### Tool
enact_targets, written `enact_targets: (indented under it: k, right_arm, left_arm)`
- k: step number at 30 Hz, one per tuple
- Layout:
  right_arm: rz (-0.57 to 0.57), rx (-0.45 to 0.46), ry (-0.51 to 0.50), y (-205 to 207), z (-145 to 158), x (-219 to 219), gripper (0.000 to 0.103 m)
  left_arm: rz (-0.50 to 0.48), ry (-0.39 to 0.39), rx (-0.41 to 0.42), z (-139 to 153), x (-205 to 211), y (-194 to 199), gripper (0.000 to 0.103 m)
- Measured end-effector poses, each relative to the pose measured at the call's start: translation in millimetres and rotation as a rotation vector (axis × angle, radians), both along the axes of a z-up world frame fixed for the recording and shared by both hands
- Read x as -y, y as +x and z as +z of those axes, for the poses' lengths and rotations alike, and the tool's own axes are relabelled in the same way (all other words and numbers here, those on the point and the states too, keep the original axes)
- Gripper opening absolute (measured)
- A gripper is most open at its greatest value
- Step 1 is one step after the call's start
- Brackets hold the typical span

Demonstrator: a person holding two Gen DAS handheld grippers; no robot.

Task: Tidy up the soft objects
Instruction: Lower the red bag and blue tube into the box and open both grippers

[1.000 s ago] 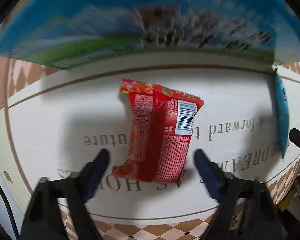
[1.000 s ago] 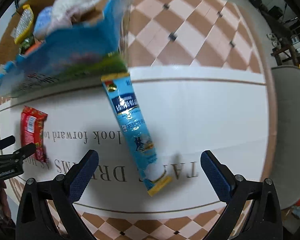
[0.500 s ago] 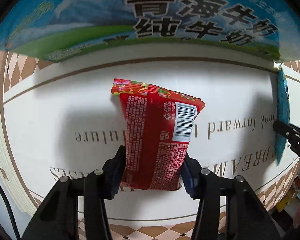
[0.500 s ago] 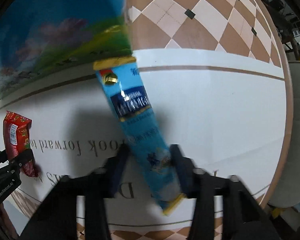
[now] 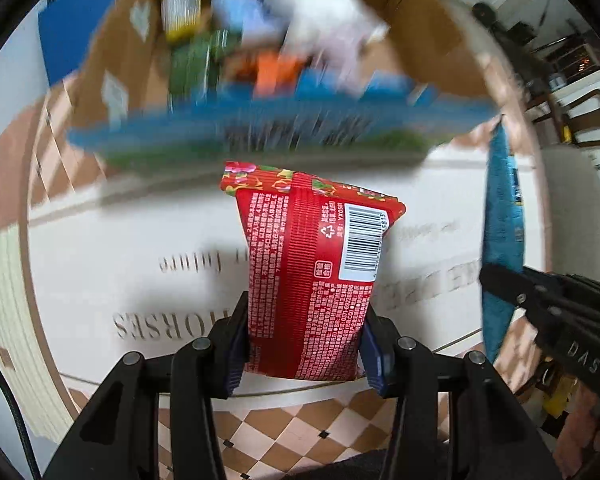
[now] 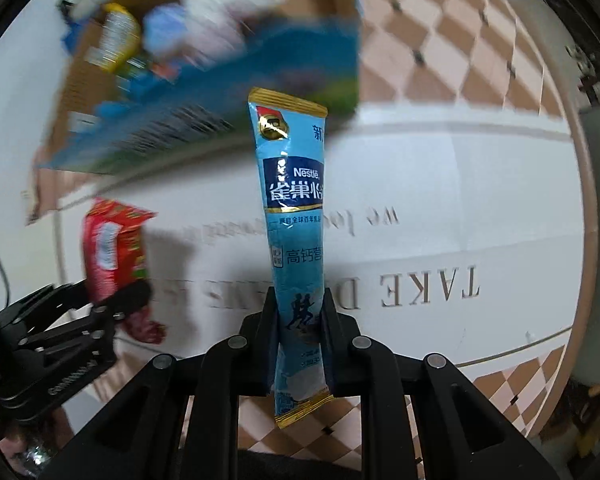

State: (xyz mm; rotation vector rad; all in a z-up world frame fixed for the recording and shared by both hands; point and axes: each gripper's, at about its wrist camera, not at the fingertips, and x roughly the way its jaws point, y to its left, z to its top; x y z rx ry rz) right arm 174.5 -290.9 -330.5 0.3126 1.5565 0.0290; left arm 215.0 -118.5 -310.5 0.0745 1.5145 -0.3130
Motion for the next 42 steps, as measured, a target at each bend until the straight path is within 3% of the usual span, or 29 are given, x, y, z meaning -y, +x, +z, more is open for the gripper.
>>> enact_targets:
  k: [6,10,13,17,23,33,35,36,37,39,42]
  right_arm:
    - [0.028,0.158,0.029,25.6,84.2,-0.4,0.019]
    - [0.007,0.213,0.035,62.3,111.9,2.6,0.019]
    - [-0.018,0.212,0.045,94.8,111.1,-1.6,0.019]
    - [-0.038,0.2,0.018,140.9,101.8,-1.8,0.019]
    - [-0.106,0.129,0.047,179.4,62.1,9.5,0.019]
    - [-0.174,0.052,0.064,199.4,13.8,21.9,0.019]
    - [-0.169,0.034,0.051,204.8,7.5,22.9,0.024]
    - [-0.165,0.024,0.047,207.3,7.1,21.4,0.035]
    - [-0.166,0.019,0.046,209.0,5.5,21.9,0.054]
    - [-0.169,0.013,0.028,208.2,5.2,24.3,0.068]
    - [-0.154,0.017,0.028,206.0,6.6,23.2,0.068]
  left_arm:
    - [-0.027,-0.039,0.138,68.9,1.3,57.1,0.045]
    - [-0.019,-0.004,0.174,73.5,3.6,99.6,0.045]
    - [0.011,0.006,0.155,66.9,-1.4,129.6,0.045]
    - [0.035,-0.045,0.084,59.2,9.0,167.9,0.045]
    - [0.002,-0.09,-0.028,39.7,53.6,233.6,0.045]
    - [-0.148,0.017,-0.11,-3.7,130.1,288.2,0.046]
    - [-0.142,-0.002,-0.132,-6.4,133.8,290.8,0.049]
    - [-0.136,-0.01,-0.135,-6.2,134.8,292.6,0.051]
    - [-0.134,-0.011,-0.133,-5.0,135.8,293.5,0.057]
    - [-0.133,-0.014,-0.127,-2.4,135.8,295.3,0.064]
    - [-0.139,-0.005,-0.11,2.6,134.0,293.7,0.064]
